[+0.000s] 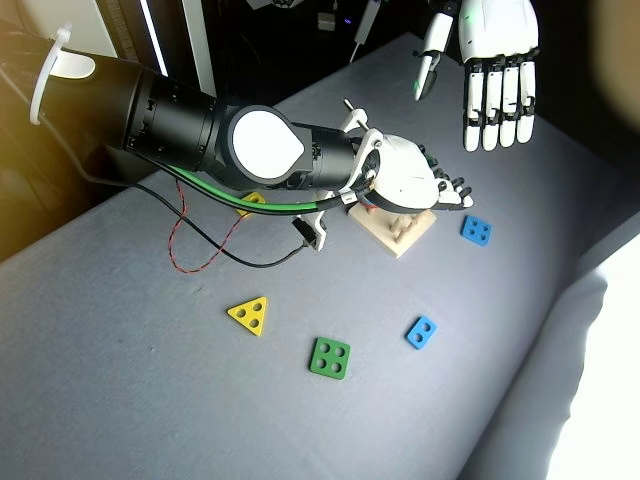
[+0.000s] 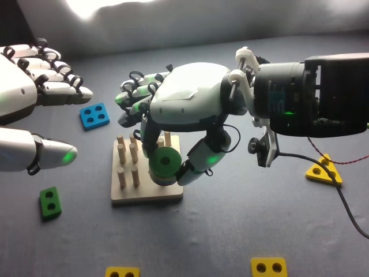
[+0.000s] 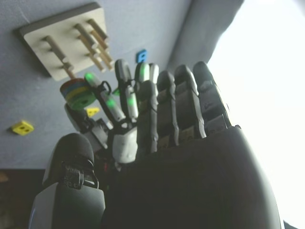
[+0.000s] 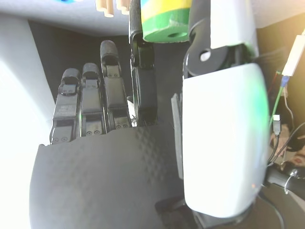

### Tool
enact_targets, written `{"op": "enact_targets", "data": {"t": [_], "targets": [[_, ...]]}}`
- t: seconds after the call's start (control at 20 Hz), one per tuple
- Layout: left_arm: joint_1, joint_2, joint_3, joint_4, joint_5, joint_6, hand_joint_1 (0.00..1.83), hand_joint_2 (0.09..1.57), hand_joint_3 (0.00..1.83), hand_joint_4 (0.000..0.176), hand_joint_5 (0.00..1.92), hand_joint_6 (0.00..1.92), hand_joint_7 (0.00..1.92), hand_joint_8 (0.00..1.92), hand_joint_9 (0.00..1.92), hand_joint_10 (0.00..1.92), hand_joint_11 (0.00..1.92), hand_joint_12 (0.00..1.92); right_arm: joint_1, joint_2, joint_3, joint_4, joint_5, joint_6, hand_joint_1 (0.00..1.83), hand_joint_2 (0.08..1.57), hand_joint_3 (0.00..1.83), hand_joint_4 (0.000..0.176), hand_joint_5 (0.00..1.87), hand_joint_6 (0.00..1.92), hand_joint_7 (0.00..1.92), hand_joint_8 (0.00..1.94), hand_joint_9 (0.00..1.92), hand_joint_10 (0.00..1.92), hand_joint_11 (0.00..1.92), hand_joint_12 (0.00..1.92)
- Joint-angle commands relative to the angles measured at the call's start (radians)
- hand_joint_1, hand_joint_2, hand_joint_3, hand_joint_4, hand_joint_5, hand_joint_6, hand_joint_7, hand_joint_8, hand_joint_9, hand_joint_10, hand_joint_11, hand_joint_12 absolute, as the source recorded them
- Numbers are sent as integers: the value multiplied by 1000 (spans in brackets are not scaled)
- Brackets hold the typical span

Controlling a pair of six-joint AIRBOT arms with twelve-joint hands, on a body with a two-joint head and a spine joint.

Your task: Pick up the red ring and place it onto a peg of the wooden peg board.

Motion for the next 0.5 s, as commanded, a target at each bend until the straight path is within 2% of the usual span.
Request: {"op": "enact_targets", "data": {"t": [0.0,0.1,0.15,0.25,0.4,0.45], "targets": [[-15,14,5,-7,-85,3,0,1297,1,0,259,0,197,0,112,0,0,161,4,11,-1,10,39,-9,1088,1062,1,74,1093,801,343,0,68,1,0,0],[-15,14,4,-7,-85,3,0,1296,0,0,242,3,179,2,92,0,0,114,5,11,6,10,39,-9,1055,1082,5,127,1039,890,313,5,55,5,0,0],[-16,14,4,-7,-85,3,0,1294,0,0,279,3,220,1,134,4,0,206,6,11,9,10,39,-9,1080,1069,0,85,1076,835,339,7,73,8,0,0],[-16,14,4,-7,-85,3,0,1297,2,0,276,2,215,2,128,1,0,199,9,12,12,10,39,-9,1092,1062,0,66,1095,803,353,6,80,6,0,0],[-16,14,4,-7,-85,3,0,1295,0,0,273,2,214,3,131,3,0,193,12,11,12,10,39,-9,1091,1066,1,60,1085,818,369,5,96,7,0,0],[-16,14,4,-7,-85,3,0,1294,0,0,280,3,227,5,139,4,0,208,12,11,12,10,39,-9,1087,1062,0,80,1095,802,370,3,98,5,0,0]]}}
